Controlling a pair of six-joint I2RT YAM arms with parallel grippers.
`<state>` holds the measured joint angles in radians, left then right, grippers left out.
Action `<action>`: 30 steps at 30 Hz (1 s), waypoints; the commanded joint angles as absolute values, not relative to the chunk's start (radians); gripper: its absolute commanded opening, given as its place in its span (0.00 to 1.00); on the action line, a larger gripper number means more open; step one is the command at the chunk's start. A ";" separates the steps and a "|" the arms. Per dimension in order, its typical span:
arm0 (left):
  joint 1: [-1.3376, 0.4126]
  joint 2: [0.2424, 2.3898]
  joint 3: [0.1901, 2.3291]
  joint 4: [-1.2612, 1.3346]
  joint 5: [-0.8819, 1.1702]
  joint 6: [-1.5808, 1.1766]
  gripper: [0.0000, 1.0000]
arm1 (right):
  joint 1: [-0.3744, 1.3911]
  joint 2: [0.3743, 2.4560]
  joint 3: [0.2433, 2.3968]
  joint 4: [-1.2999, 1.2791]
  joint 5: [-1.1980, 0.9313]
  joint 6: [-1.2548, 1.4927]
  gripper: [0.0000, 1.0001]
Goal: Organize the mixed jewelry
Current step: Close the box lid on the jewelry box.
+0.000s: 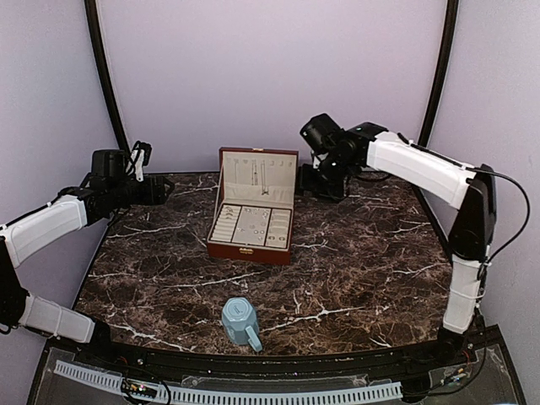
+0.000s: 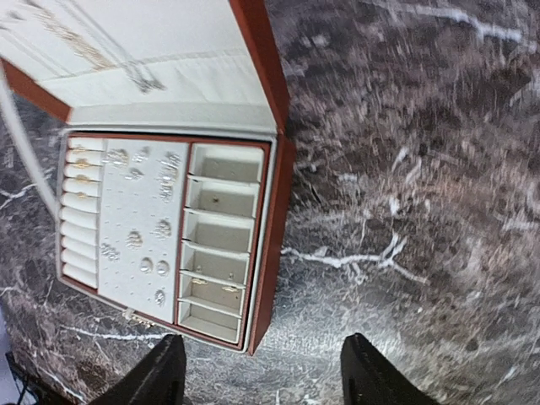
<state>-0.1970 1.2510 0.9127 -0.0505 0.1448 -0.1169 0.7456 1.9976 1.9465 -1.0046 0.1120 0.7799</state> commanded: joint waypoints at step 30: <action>-0.097 1.190 0.863 0.071 0.163 -0.090 0.78 | 0.388 2.239 2.039 -0.101 -0.826 0.300 0.91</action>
<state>-0.1059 1.1957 0.8757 0.0463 0.1669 -0.1112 0.3904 2.1906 1.9343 -0.1596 -0.6800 0.3325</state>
